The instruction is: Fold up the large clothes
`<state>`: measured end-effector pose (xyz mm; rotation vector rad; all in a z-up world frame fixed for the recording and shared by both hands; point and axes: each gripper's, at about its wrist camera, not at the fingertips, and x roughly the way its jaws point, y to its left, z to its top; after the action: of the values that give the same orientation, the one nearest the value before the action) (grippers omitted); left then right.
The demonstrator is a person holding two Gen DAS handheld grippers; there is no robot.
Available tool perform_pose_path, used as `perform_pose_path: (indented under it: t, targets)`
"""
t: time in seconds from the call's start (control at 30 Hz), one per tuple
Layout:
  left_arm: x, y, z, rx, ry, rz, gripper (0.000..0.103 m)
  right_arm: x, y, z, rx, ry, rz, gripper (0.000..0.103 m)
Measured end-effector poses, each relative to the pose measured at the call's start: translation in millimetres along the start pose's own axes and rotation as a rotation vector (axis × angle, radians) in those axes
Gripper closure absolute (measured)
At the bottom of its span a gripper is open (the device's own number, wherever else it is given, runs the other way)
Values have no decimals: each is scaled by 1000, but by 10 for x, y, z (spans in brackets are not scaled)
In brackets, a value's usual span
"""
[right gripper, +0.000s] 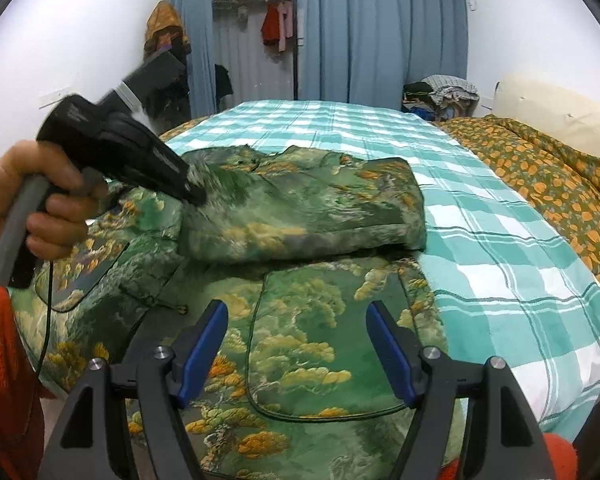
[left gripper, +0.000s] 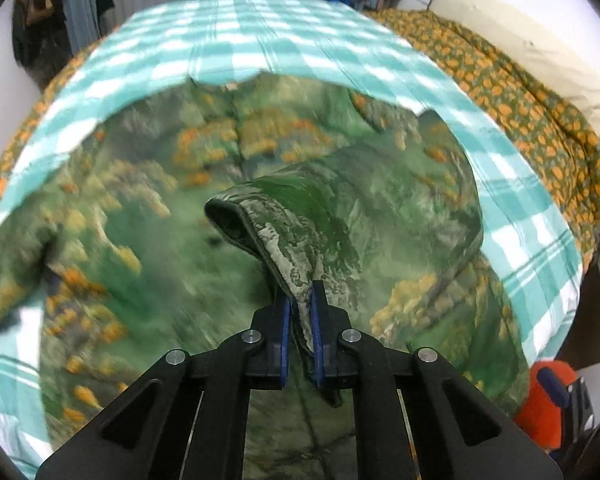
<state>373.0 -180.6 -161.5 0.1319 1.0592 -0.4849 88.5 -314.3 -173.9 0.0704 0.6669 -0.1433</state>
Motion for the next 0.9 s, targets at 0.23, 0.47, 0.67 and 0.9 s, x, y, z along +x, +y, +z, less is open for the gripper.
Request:
perform_pose_path:
  t: [0.23, 0.47, 0.67, 0.9]
  targets:
    - [188, 565, 313, -70, -15, 102, 95, 122, -136, 22, 50, 36, -11, 30]
    - [557, 956, 266, -103, 13, 197, 95, 491, -502, 442, 71, 72, -11, 30]
    - [707, 941, 126, -95, 21, 218, 95, 1293, -772, 1096, 38, 106, 5, 30]
    - [832, 949, 75, -83, 35, 222, 94, 2436, -772, 1236, 17, 278, 38, 30]
